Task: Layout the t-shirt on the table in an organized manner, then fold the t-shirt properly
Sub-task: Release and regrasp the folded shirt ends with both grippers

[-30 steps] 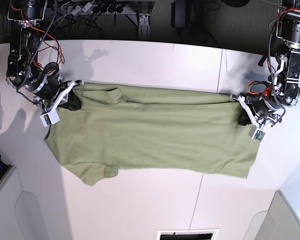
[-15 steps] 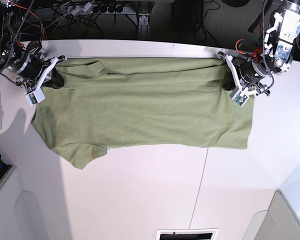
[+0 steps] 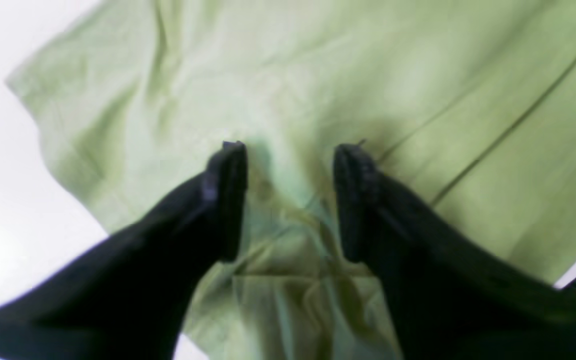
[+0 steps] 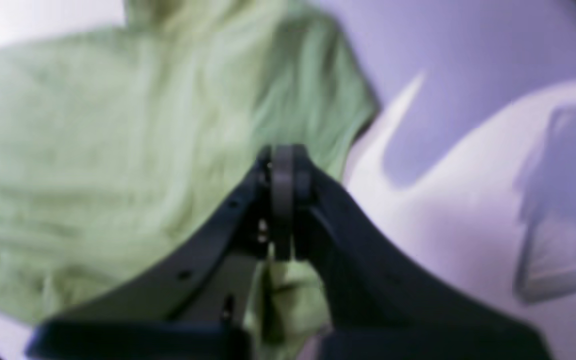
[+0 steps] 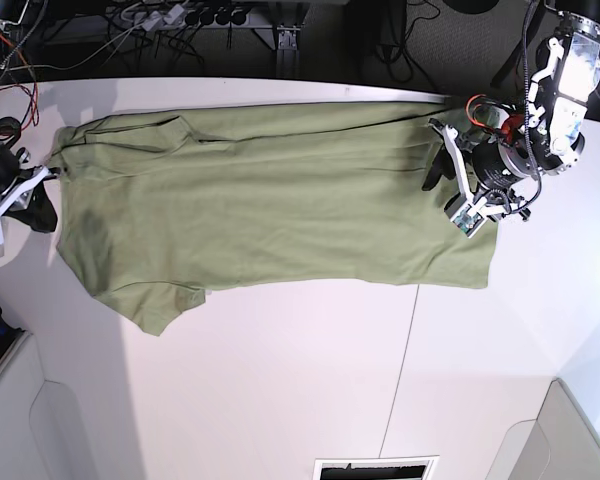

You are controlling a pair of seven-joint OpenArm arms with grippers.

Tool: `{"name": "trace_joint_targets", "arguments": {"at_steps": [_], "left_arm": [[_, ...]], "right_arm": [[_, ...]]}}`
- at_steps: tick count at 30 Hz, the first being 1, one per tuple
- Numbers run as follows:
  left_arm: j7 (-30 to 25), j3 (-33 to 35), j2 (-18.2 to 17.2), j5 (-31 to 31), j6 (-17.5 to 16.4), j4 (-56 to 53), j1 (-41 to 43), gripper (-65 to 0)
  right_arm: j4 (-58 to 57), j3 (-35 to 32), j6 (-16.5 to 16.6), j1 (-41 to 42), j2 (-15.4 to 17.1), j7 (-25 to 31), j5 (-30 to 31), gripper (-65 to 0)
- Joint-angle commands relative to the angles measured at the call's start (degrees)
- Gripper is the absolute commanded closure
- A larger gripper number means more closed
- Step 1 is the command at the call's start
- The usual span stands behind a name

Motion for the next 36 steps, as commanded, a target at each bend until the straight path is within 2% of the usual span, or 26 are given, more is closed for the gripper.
{"name": "trace_joint_targets", "arguments": {"at_steps": [1,3,4,7,11,16,21,24,27,31,36], "left_arm": [[-1.2,-0.5,-0.8,-0.5,0.2,0.9,-2.2,-33.6],[-1.3,-0.5,-0.8,-0.5,0.2,0.4,-5.0,-33.8],[-1.3,-0.5,-0.8,-0.7,0.2,-0.4,-6.6,-34.8],[-1.9,-0.5,-0.8,-0.9,0.2,-5.9,-12.0,-37.9],[-5.4,-0.5,-0.8,-0.9,0.2,-19.3,-19.1,-38.0],[-6.8,-0.5,-0.8,-2.9,0.1,-36.5,-28.9,-38.0],[-6.5,-0.5,-0.9,-4.4,-0.4,-48.9,-35.4,-38.0],[-6.3,-0.5,-0.9,-5.1,-2.9,-51.4,-36.4,-38.0],[-4.0,-0.4,-0.9,-9.6,-5.8,-51.9,-36.1,-38.0],[-1.6,-0.4,-0.4,-14.0,-9.2,-51.9,-35.8,-38.0],[-0.9,-0.4,-0.5,-16.8,-11.0,-51.9,-35.7,-38.0]], "right_arm": [[0.5,0.4,0.0,2.0,1.1,1.3,0.9,-11.9],[-1.0,-0.1,-0.1,5.0,1.1,1.8,0.3,-23.7],[-2.3,-0.4,-0.1,6.7,1.1,2.2,-0.6,-26.5],[-8.7,-1.4,-1.3,12.5,1.1,4.2,-3.8,-27.4],[-21.4,-2.0,-1.5,21.2,1.1,6.3,-5.4,-27.5],[-36.9,-2.0,-1.0,30.4,1.1,7.1,-7.5,-34.8],[-45.1,-2.0,-0.8,33.1,1.0,9.2,-9.9,-34.8],[-46.7,-2.0,-0.3,33.0,1.0,9.8,-9.8,-34.7],[-47.2,-2.7,0.3,32.9,0.9,9.7,-9.8,-34.7],[-47.1,-7.9,0.3,32.9,0.9,9.7,-9.7,-34.7],[-47.1,-18.0,0.2,33.0,0.9,9.7,-7.1,-34.7]]}}
